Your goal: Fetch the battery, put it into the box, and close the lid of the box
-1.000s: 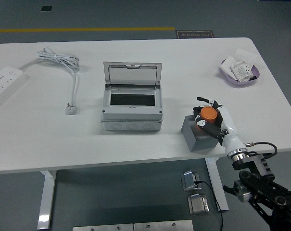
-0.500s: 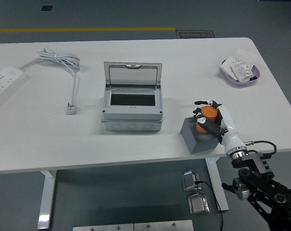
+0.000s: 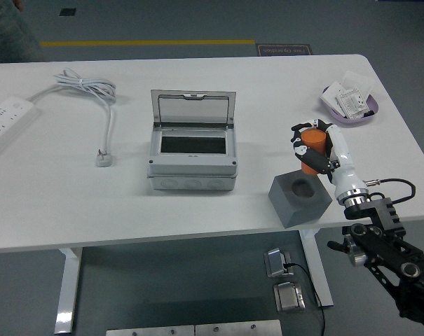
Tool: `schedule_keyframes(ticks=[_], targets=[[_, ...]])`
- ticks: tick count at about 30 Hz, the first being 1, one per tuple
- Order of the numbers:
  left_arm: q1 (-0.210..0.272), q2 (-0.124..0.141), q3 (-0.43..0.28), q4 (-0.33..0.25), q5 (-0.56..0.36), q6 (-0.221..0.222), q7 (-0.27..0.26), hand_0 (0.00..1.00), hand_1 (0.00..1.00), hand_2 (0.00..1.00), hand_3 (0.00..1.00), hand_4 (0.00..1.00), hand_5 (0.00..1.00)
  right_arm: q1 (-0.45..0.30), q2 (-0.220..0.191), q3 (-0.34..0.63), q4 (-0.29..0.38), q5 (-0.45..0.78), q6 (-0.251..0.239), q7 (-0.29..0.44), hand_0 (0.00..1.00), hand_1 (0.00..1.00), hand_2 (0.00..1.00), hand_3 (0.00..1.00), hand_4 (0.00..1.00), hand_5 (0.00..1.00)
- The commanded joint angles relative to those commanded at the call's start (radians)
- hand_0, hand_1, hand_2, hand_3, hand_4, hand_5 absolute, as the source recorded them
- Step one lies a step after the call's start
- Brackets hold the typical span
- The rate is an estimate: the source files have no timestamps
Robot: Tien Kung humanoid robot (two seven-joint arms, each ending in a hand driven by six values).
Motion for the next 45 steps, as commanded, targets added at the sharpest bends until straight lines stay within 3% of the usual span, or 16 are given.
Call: schedule_keyframes(ticks=[5,12,17,22,27,33,45], targets=[[0.002,0.002,-0.034,0.001,0.033,-0.003,0.013,0.568,0.69,0.563,0.625,0.526,0.162,0.079,0.002,-0.018,0.027,-0.14,0.029,-0.115,0.158,0.234,0.275,0.265,0.002,0.002],[0.007,0.008,-0.094,0.003,0.087,-0.006,0.035,0.57,0.689,0.563,0.625,0.527,0.165,0.221,0.044,-0.114,0.064,-0.408,0.173,-0.348,0.155,0.237,0.275,0.261,0.002,0.002],[0.008,0.012,-0.129,0.003,0.122,-0.008,0.048,0.569,0.689,0.565,0.625,0.53,0.169,0.325,0.09,-0.192,0.039,-0.593,0.269,-0.499,0.149,0.235,0.272,0.26,0.002,0.002],[0.009,0.016,-0.148,0.002,0.142,-0.01,0.055,0.569,0.689,0.564,0.625,0.531,0.174,0.424,0.137,-0.271,-0.024,-0.72,0.298,-0.602,0.149,0.234,0.272,0.264,0.002,0.002],[0.007,0.02,-0.179,0.002,0.178,-0.012,0.067,0.57,0.69,0.565,0.625,0.531,0.176,0.519,0.186,-0.354,-0.1,-0.744,0.286,-0.617,0.148,0.238,0.276,0.266,0.002,0.002],[0.0,0.021,-0.2,0.001,0.208,-0.015,0.075,0.57,0.69,0.565,0.625,0.53,0.178,0.594,0.242,-0.44,-0.186,-0.693,0.236,-0.584,0.148,0.237,0.278,0.268,0.002,0.002],[-0.008,0.019,-0.211,0.001,0.231,-0.018,0.078,0.57,0.69,0.564,0.623,0.528,0.184,0.614,0.28,-0.534,-0.292,-0.568,0.106,-0.436,0.148,0.243,0.283,0.287,0.002,0.002]])
